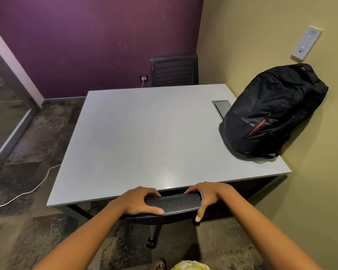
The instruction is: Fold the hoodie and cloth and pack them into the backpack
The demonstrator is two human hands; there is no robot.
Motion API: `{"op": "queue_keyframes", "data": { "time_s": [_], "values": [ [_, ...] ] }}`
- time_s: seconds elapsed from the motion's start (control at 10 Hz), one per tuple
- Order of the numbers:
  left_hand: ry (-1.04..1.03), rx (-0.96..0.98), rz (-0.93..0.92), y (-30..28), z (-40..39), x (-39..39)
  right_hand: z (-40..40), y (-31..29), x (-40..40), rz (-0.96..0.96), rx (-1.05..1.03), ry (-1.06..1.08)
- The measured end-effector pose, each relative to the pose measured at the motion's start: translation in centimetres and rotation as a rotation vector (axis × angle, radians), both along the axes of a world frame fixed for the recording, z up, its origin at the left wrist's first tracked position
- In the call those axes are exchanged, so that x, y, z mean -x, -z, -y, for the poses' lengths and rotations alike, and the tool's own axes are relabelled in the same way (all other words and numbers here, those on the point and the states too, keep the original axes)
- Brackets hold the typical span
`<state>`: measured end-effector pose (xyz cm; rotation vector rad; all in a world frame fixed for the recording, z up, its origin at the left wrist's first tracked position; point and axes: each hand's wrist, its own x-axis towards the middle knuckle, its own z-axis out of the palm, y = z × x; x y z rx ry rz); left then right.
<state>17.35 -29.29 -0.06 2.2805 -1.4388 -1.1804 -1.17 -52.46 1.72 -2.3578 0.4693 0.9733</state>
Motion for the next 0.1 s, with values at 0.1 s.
{"op": "queue_keyframes", "data": {
  "time_s": [0.1],
  "values": [
    [-0.056, 0.047, -0.014, -0.03, 1.31, -0.08, 0.54, -0.46, -1.52, -0.066, -0.136, 0.09]
  ]
}}
